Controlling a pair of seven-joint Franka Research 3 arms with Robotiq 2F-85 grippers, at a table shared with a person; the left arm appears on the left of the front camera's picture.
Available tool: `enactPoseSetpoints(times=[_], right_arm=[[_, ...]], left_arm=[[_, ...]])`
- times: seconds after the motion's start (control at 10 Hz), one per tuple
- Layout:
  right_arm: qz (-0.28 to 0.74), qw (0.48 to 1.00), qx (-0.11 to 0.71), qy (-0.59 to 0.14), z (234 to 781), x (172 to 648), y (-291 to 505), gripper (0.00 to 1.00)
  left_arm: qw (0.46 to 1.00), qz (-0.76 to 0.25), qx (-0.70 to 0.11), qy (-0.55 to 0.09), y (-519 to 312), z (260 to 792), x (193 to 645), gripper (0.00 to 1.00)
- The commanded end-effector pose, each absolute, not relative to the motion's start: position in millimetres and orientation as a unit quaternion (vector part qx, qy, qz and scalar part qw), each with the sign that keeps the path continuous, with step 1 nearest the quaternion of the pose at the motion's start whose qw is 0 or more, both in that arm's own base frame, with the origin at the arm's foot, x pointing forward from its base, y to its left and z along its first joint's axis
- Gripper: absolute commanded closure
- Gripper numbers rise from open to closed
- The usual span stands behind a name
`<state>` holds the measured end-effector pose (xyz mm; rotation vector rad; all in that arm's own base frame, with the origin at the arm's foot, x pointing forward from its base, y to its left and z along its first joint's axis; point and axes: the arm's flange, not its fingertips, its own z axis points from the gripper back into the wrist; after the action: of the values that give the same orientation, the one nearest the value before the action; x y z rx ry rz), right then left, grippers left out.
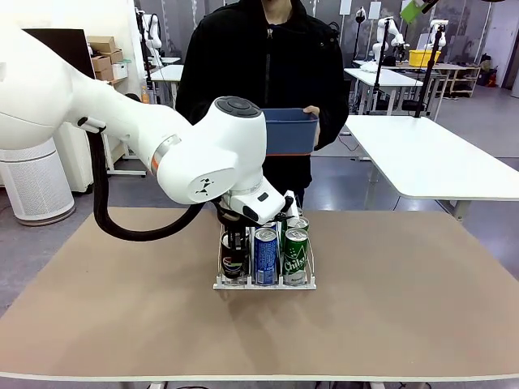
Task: Fill the beverage cans into the dispenser.
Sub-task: Place the picked Pepsi coke in the line of the Automatic Can Dispenser with the same cans.
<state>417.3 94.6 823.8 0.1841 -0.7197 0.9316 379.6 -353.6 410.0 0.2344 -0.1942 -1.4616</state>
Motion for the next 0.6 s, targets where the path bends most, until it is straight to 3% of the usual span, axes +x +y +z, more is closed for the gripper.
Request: enactPoseSetpoints(times=[0.0, 0.5], right_arm=[[0.436, 0.829, 0.088, -0.339, 823, 416, 94, 0.0], [0.436, 0.829, 0.088, -0.339, 823, 416, 94, 0.0]], left_arm=[[0.738, -0.656, 0.088, -0.13, -355, 410, 400, 0.42], [0.747, -0.65, 0.086, -0.115, -350, 392, 414, 0.42]])
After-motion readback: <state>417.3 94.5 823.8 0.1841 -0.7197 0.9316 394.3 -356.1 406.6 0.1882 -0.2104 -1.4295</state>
